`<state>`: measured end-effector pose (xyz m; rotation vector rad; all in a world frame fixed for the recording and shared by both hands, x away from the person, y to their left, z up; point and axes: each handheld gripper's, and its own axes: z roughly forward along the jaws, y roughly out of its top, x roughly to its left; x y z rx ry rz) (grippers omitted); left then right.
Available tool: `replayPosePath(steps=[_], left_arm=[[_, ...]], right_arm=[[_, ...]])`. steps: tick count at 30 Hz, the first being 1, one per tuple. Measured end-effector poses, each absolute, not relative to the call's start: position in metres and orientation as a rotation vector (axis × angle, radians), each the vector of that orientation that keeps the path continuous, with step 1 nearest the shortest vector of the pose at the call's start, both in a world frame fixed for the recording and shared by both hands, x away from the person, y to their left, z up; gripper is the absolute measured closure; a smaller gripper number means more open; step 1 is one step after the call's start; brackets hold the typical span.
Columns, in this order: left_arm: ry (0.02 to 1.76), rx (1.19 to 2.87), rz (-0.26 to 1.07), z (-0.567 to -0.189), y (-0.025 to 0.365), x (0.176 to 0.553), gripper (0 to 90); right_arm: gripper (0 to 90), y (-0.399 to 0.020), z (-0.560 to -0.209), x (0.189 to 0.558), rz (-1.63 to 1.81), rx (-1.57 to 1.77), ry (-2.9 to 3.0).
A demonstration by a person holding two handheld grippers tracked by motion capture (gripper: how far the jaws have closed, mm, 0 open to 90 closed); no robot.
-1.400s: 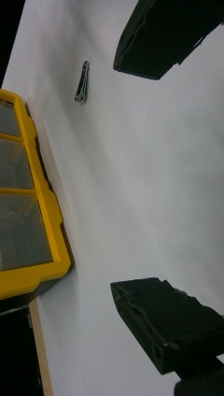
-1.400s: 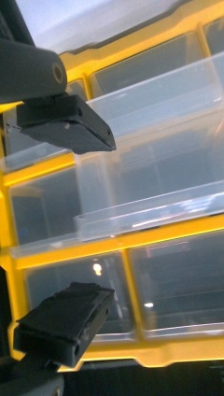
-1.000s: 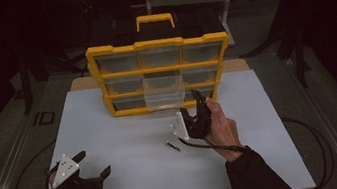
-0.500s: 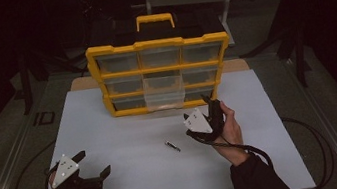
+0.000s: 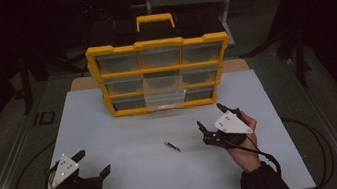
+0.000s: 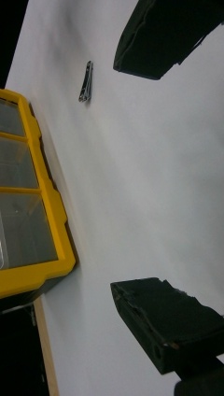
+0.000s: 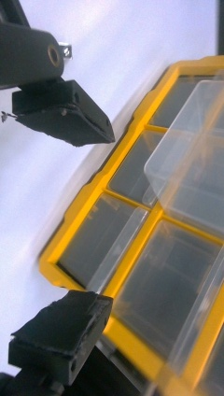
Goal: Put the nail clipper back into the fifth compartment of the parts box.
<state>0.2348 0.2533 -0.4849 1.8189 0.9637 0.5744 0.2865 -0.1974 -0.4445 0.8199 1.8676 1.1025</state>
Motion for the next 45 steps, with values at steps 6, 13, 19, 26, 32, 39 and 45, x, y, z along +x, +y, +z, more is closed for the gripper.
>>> replayPosePath(steps=[6, 13, 19, 26, 32, 39, 45], left_arm=[[0.954, 1.815, 0.582, -0.48, 0.253, 0.236, 0.0], [0.95, 1.805, 0.581, -0.475, 0.255, 0.239, 0.0], [0.923, 1.808, 0.58, -0.469, 0.254, 0.242, 0.0], [0.885, 1.815, 0.578, -0.457, 0.25, 0.25, 0.0], [0.831, 1.85, 0.584, -0.448, 0.24, 0.262, 0.0], [0.771, 1.896, 0.568, -0.438, 0.227, 0.277, 0.0], [0.721, 1.911, 0.564, -0.43, 0.215, 0.286, 0.0]], right_arm=[[17.8, -0.226, -0.45, 0.276, 1.183, 0.864, 1.842], [17.5, -0.252, -0.456, 0.267, 1.252, 0.903, 1.856], [17.9, -0.267, -0.463, 0.262, 1.267, 0.933, 1.854], [16.7, -0.279, -0.468, 0.26, 1.299, 0.974, 1.823], [16.6, -0.282, -0.471, 0.26, 1.3, 0.987, 1.824], [16.7, -0.283, -0.472, 0.259, 1.304, 0.991, 1.824], [16.6, -0.284, -0.473, 0.26, 1.308, 0.994, 1.833]])
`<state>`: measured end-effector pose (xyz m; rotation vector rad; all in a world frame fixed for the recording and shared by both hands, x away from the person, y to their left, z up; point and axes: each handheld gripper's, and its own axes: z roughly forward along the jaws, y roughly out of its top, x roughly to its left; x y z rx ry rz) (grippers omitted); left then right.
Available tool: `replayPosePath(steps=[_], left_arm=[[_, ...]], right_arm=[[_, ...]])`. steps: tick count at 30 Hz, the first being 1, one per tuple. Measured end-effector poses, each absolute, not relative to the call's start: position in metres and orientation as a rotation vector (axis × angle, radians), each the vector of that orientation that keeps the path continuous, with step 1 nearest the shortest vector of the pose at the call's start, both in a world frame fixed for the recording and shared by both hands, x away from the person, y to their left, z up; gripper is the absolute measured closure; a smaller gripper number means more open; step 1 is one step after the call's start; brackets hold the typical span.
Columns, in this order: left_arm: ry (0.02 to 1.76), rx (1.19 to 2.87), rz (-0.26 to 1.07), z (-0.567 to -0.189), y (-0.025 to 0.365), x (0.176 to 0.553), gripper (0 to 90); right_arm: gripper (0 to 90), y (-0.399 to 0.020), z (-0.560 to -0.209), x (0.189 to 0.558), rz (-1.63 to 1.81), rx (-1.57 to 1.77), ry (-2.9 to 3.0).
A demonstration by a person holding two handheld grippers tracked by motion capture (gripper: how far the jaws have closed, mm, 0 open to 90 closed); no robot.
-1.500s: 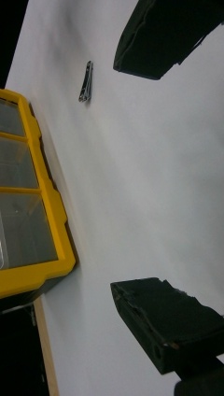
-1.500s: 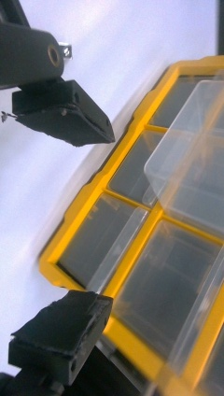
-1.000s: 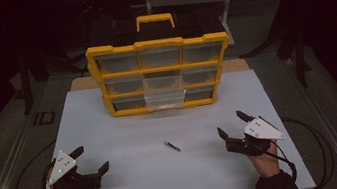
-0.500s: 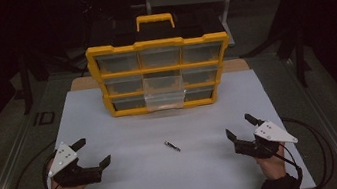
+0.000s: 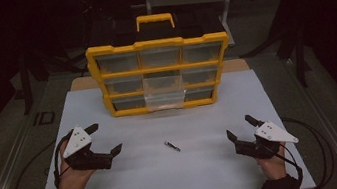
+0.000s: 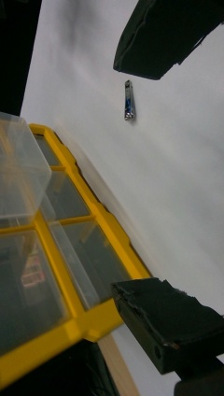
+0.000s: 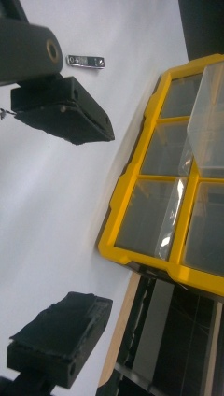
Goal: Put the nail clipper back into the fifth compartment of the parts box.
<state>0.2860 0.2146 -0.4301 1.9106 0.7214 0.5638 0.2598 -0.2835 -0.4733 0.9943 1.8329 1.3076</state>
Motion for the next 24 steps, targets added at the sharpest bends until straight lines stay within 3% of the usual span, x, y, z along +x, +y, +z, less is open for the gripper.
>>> replayPosePath(steps=[24], left_arm=[[0.557, 2.031, 0.48, -0.419, 0.161, 0.314, 0.0]], right_arm=[[16.8, -0.284, -0.473, 0.26, 1.288, 0.995, 1.853]])
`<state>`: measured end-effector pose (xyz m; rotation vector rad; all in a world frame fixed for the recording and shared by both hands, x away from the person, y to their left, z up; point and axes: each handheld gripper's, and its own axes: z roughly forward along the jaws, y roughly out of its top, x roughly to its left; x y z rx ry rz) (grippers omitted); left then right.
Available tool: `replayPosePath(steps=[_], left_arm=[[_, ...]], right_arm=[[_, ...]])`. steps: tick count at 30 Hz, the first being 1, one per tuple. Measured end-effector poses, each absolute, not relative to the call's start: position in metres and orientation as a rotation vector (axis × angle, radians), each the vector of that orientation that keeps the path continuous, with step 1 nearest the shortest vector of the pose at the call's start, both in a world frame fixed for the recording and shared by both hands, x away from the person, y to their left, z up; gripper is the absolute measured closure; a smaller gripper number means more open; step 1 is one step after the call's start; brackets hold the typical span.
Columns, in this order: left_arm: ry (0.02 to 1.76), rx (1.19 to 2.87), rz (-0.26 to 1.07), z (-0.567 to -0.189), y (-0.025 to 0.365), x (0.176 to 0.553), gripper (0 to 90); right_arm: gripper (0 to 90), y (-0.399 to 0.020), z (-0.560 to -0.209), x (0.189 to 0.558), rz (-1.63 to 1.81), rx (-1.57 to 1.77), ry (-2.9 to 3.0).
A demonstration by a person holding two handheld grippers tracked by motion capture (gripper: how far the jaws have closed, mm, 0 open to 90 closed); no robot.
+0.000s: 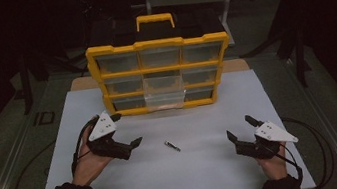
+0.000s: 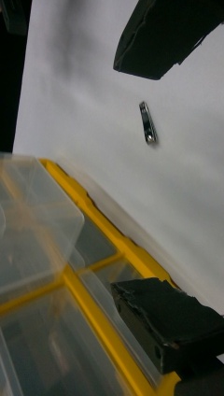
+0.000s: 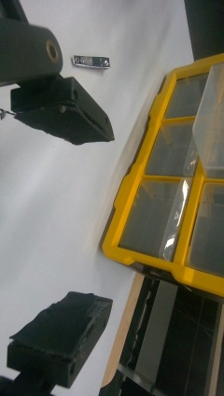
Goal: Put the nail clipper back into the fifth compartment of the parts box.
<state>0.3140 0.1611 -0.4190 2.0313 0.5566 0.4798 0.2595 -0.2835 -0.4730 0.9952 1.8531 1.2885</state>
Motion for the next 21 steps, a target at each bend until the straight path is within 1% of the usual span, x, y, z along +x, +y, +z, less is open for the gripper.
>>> replayPosePath(steps=[6, 14, 21], left_arm=[[0.52, 2.047, 0.46, -0.418, 0.145, 0.32, 0.0], [0.498, 2.043, 0.43, -0.42, 0.132, 0.324, 0.0], [0.457, 2.073, 0.408, -0.419, 0.118, 0.328, 0.0]], right_arm=[[16.9, -0.283, -0.473, 0.259, 1.286, 0.993, 1.854], [16.9, -0.285, -0.471, 0.257, 1.291, 0.983, 1.848], [16.9, -0.286, -0.471, 0.256, 1.293, 0.978, 1.846]])
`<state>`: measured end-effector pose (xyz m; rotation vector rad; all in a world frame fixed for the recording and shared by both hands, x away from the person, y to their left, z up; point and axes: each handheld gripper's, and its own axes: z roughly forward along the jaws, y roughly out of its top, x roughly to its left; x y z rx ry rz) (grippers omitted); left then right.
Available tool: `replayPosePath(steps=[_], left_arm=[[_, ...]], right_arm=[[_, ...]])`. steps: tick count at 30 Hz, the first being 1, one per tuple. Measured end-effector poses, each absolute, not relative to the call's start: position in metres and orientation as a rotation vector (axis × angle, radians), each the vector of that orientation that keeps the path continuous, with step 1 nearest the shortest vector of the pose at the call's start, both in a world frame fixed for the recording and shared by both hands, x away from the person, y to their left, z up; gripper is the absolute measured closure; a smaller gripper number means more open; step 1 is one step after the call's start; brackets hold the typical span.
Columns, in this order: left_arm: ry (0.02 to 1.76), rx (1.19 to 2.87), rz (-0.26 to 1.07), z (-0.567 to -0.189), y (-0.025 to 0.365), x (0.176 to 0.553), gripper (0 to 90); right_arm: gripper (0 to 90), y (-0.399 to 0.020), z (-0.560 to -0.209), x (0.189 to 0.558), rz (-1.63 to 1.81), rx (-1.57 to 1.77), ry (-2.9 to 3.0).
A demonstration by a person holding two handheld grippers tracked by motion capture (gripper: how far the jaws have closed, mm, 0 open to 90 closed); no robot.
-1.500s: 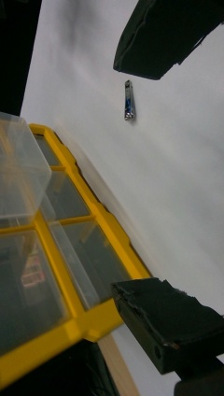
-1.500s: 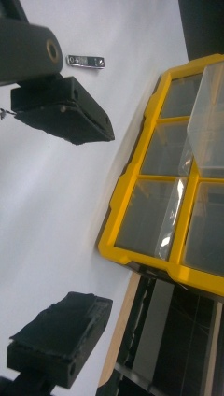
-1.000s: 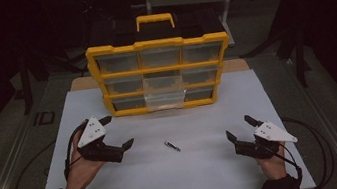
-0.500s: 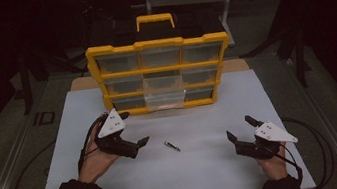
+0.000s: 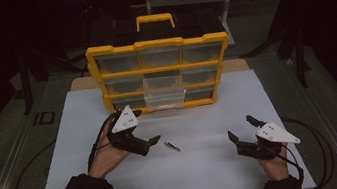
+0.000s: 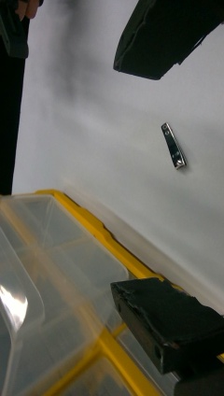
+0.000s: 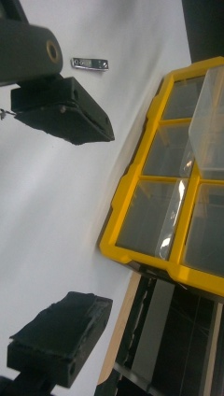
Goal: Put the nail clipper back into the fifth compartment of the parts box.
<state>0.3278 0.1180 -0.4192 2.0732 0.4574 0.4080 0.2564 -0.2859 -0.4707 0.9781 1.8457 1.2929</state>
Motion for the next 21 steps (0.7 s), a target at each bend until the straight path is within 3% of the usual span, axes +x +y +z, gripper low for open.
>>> replayPosePath(steps=[21], left_arm=[[0.408, 2.229, 0.345, -0.43, 0.082, 0.343, 1.1]], right_arm=[[17.0, -0.288, -0.472, 0.255, 1.284, 0.991, 1.85]])
